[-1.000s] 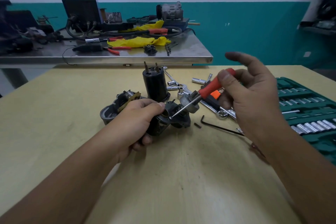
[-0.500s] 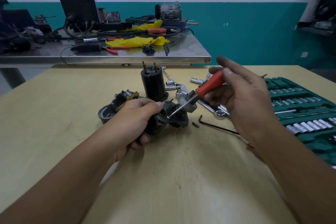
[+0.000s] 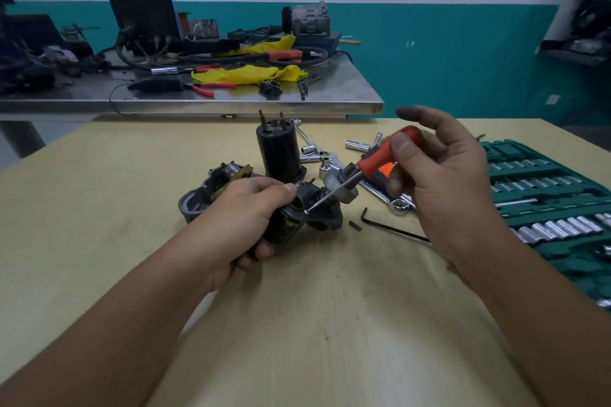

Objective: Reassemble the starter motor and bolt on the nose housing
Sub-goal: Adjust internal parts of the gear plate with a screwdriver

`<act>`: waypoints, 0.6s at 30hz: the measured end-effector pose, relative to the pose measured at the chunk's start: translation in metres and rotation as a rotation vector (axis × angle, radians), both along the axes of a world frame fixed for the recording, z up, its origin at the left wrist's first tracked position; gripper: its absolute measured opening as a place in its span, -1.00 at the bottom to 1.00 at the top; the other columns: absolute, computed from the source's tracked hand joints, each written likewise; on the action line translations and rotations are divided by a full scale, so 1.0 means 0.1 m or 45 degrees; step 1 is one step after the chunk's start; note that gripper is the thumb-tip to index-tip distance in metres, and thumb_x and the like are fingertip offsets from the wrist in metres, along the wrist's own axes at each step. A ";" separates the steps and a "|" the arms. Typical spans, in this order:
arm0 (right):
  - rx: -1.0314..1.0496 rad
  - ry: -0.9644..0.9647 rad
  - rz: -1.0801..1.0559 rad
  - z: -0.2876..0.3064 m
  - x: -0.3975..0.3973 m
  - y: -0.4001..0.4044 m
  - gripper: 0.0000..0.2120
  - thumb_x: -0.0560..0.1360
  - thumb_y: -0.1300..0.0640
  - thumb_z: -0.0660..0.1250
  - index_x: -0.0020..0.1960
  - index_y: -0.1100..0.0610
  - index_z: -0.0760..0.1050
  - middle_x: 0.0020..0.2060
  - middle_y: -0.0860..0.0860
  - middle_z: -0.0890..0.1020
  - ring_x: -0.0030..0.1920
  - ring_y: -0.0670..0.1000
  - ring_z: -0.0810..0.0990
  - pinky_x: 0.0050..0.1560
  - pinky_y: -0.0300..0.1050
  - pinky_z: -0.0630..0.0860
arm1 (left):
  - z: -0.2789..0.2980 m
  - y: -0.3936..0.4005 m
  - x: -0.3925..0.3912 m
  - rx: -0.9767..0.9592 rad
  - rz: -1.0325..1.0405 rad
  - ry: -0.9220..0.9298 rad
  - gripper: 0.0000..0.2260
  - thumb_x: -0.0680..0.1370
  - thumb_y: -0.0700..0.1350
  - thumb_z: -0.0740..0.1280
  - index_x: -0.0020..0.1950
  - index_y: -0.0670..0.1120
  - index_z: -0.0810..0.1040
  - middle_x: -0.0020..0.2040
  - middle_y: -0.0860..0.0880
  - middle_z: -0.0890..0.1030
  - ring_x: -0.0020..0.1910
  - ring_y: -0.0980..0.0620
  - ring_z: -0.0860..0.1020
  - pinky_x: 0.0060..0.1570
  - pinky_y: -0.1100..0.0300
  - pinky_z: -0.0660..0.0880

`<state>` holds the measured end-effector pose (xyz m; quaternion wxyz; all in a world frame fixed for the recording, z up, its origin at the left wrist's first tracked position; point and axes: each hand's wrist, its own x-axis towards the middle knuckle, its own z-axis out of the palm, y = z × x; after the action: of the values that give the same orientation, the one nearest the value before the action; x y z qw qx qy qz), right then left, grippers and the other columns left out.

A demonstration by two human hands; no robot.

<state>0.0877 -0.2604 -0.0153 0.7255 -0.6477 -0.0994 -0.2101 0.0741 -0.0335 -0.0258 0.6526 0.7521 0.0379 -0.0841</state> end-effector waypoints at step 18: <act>0.075 -0.161 0.013 0.06 -0.02 -0.01 -0.92 0.53 0.23 0.42 -0.03 0.08 0.59 -0.23 0.10 0.71 -0.49 -0.06 0.51 -0.37 -0.17 0.57 | 0.00 0.01 0.01 0.014 0.002 -0.013 -0.85 0.65 0.09 0.32 0.03 0.12 0.68 -0.38 0.01 0.61 -0.64 0.08 0.34 -0.60 0.39 0.19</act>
<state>0.0855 -0.2613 -0.0093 0.7377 -0.6110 -0.1420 -0.2496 0.0752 -0.0329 -0.0257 0.6486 0.7561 0.0353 -0.0795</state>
